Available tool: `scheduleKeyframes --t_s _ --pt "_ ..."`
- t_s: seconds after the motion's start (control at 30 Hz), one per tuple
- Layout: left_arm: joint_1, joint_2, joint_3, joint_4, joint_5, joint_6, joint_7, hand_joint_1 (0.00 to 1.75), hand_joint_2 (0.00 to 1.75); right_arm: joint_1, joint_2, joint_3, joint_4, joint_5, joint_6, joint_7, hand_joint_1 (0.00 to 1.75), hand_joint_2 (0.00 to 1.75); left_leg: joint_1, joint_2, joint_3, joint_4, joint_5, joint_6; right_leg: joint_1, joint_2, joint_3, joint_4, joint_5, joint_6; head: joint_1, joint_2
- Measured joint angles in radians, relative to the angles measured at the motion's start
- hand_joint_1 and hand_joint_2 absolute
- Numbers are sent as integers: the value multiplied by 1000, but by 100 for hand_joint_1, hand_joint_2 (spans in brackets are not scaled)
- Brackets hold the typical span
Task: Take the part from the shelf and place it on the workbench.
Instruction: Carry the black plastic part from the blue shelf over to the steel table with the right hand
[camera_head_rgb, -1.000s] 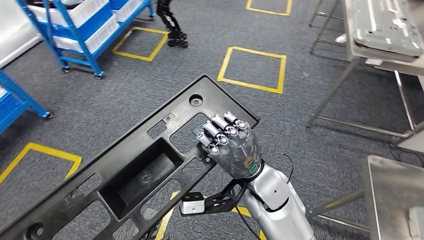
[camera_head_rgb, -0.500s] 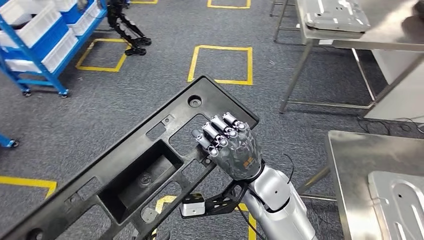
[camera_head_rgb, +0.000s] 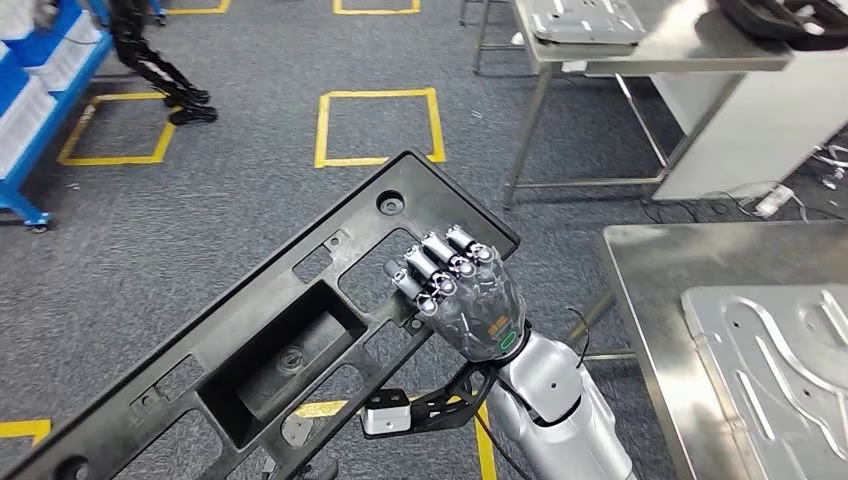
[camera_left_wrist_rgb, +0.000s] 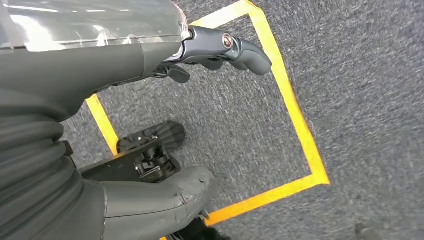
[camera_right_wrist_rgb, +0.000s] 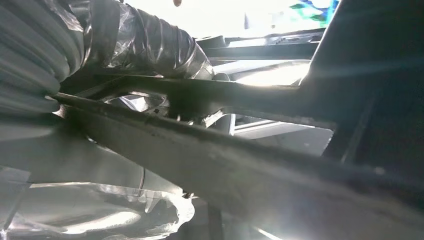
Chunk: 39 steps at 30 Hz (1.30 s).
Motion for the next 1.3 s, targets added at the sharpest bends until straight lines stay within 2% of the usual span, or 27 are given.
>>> scheduleKeyframes --t_s 0.03,0.07,0.1,0.13,0.2,0.23,0.3,0.4,0.43,0.57,0.7,0.77,0.8,0.83,0.87,0.9,0.93,0.97,1.0,1.03,1.07,1.1,1.13,1.17,1.2,1.23,1.3 --pt "1 0 0 0 0 0 0 0 175 0 -1 0 0 0 0 0 175 175 0 15 0 1 -2 0 -1 -4 -1 6 9 1 0 0" --pt "0 0 0 0 0 0 0 0 175 1 -2 0 0 0 0 0 175 175 -1 27 1 2 -4 -2 -2 -10 21 -31 35 1 0 0" --pt "0 0 0 0 0 0 0 0 175 1 -3 0 0 0 0 0 175 175 -1 38 3 4 -7 -5 -3 -25 58 -97 70 -1 0 0" --pt "-1 0 0 0 0 0 0 0 175 0 -3 0 0 0 0 0 175 175 -3 48 6 6 -11 -8 1 -53 97 -166 95 -3 0 0" --pt "-1 -1 0 0 0 0 0 0 175 -2 -3 0 0 0 0 0 175 175 -9 66 9 10 -18 -18 10 -93 141 -254 115 -12 0 0" --pt "-1 -1 0 0 0 0 0 0 175 -3 -3 1 0 0 0 0 175 175 -13 76 10 10 -20 -23 14 -97 142 -264 112 -17 -1 0" --pt "-2 -1 0 0 0 0 0 0 175 -3 -3 1 -1 0 0 1 175 175 -14 98 13 10 -25 -32 13 -72 139 -268 114 -28 0 0" --pt "-6 -1 0 0 0 -1 0 0 175 -4 -3 1 -1 0 0 2 175 175 -7 72 11 28 -49 -44 7 -45 143 -274 120 -41 0 0" --pt "-7 -1 0 0 0 -2 0 0 175 -4 -3 1 -1 0 0 2 175 175 -6 60 11 34 -53 -45 7 -43 143 -274 120 -42 0 0" --pt "-7 -1 0 0 0 -2 0 0 175 -4 -3 1 -1 0 0 2 175 175 -6 58 10 35 -54 -45 6 -42 143 -274 120 -42 0 0" --pt "-8 -1 1 0 0 -2 1 0 175 -5 -3 1 -1 0 0 2 175 175 -6 37 2 56 -68 -46 4 -38 143 -274 121 -45 0 0" --pt "-7 -1 1 0 1 -3 1 0 175 -6 -2 1 -1 1 0 2 175 175 -5 12 -29 126 -103 -47 4 -26 143 -274 121 -48 0 0" --pt "-5 0 2 0 2 -4 2 0 175 -6 -2 1 -1 1 0 3 175 175 -5 -1 -59 186 -127 -48 5 -13 143 -274 121 -50 -1 0" --pt "-4 0 2 0 1 -4 1 0 175 -7 -2 1 0 1 0 3 175 175 -5 -27 -67 185 -106 -42 6 16 143 -272 121 -51 -1 0" --pt "-3 1 2 0 -1 -3 0 0 175 -8 -2 1 0 1 0 3 175 175 -7 -53 -60 149 -76 -34 4 50 139 -270 123 -46 -1 0" --pt "-2 2 2 0 -3 -2 -2 0 175 -10 -2 2 0 1 0 4 175 175 -9 -76 -47 101 -41 -26 2 85 135 -269 127 -39 -1 0" --pt "-3 1 3 0 -6 -2 -4 0 175 -12 -2 3 1 1 0 4 175 175 -7 -92 -21 28 2 -16 2 114 130 -268 129 -30 -1 0" --pt "-4 0 3 0 -6 -3 -5 0 175 -14 -2 3 0 0 0 5 175 175 -5 -92 -14 11 3 -12 2 112 124 -266 130 -21 0 0" --pt "-6 -1 3 0 -6 -5 -5 0 175 -16 -3 3 0 0 0 6 175 175 -2 -80 -11 4 7 -7 4 90 118 -255 120 -15 1 0" --pt "-8 -3 3 0 -6 -7 -5 0 175 -19 -3 4 0 0 0 7 175 175 1 -66 -8 -3 11 -3 7 60 103 -221 97 -11 3 0" --pt "-8 -2 3 0 -6 -8 -5 0 175 -22 -4 4 0 0 0 8 175 175 0 -53 -7 -5 12 0 6 29 79 -170 67 -8 4 0" --pt "-7 -3 3 0 -6 -9 -5 0 175 -25 -4 5 0 0 0 9 175 175 0 -39 -7 -5 11 2 4 11 49 -105 34 -5 5 0" --pt "-5 -2 3 0 -6 -10 -5 0 175 -25 -5 5 0 0 0 10 175 175 -1 -24 -8 -5 10 2 2 3 20 -45 10 -1 5 0" --pt "-3 -2 3 0 -6 -10 -5 0 175 -25 -6 5 1 0 0 10 175 175 -1 -10 -8 -4 9 2 -1 -1 5 -12 5 1 5 0" --pt "-2 -2 3 0 -6 -10 -5 0 175 -25 -7 6 1 0 0 11 175 175 -1 4 -8 -2 7 1 -3 -5 9 -16 18 3 5 0" --pt "-3 -2 3 0 -6 -10 -5 0 175 -25 -8 6 2 0 0 11 175 175 -1 17 -7 0 5 0 -4 -12 33 -58 47 4 5 0" --pt "-5 -2 3 0 -6 -10 -5 0 175 -27 -9 6 2 0 0 11 175 175 -3 37 -4 5 -2 -6 1 -48 107 -190 104 0 5 0"
